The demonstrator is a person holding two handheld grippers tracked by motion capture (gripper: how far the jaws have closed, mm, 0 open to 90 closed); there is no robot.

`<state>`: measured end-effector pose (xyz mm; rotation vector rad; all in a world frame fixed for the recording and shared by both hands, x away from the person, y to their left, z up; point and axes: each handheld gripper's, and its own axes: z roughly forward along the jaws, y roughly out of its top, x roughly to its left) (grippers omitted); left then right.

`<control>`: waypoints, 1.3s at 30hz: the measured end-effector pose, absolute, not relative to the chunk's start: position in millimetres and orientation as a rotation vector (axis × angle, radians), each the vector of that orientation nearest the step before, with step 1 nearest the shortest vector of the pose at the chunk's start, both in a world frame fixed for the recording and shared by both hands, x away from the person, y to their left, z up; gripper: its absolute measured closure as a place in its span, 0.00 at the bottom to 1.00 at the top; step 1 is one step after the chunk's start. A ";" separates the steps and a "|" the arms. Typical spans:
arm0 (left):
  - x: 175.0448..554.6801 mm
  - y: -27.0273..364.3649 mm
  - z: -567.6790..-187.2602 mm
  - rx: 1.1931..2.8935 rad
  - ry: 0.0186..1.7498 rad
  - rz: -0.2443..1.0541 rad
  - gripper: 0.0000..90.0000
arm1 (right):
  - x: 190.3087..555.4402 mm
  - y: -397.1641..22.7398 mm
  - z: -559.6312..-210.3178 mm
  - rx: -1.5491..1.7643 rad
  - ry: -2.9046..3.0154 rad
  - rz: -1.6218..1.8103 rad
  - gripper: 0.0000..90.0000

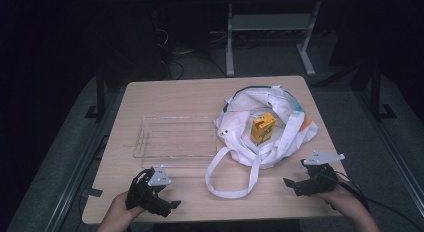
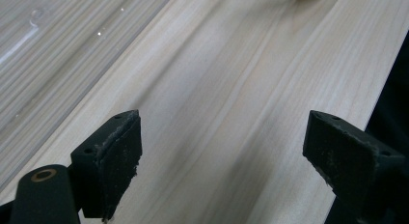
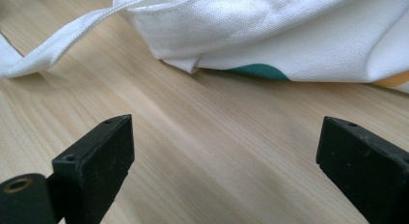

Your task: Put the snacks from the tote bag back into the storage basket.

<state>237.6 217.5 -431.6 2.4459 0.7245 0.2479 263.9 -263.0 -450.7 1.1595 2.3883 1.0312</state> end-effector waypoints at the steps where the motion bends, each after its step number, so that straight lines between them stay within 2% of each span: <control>1: 238.4 218.2 -431.1 2.437 0.729 0.244 0.15 | 263.9 -263.4 -450.0 1.164 2.387 1.035 0.06; 17: 241.8 228.6 -427.1 2.369 0.775 0.221 0.15 | 267.9 -265.7 -433.6 1.253 2.441 0.943 0.07; 18: 241.8 228.6 -427.1 2.369 0.775 0.221 0.15 | 268.3 -265.5 -432.3 1.242 2.438 0.946 0.08; 20: 243.0 230.0 -426.9 2.356 0.780 0.218 0.15 | 269.4 -265.2 -429.7 1.243 2.472 0.967 0.19; 27: 243.8 231.4 -427.2 2.353 0.790 0.208 0.15 | 276.7 -262.2 -425.4 1.226 2.519 0.958 0.18; 39: 245.0 232.6 -426.1 2.337 0.800 0.208 0.15 | 282.3 -253.9 -406.4 1.169 2.535 0.939 0.25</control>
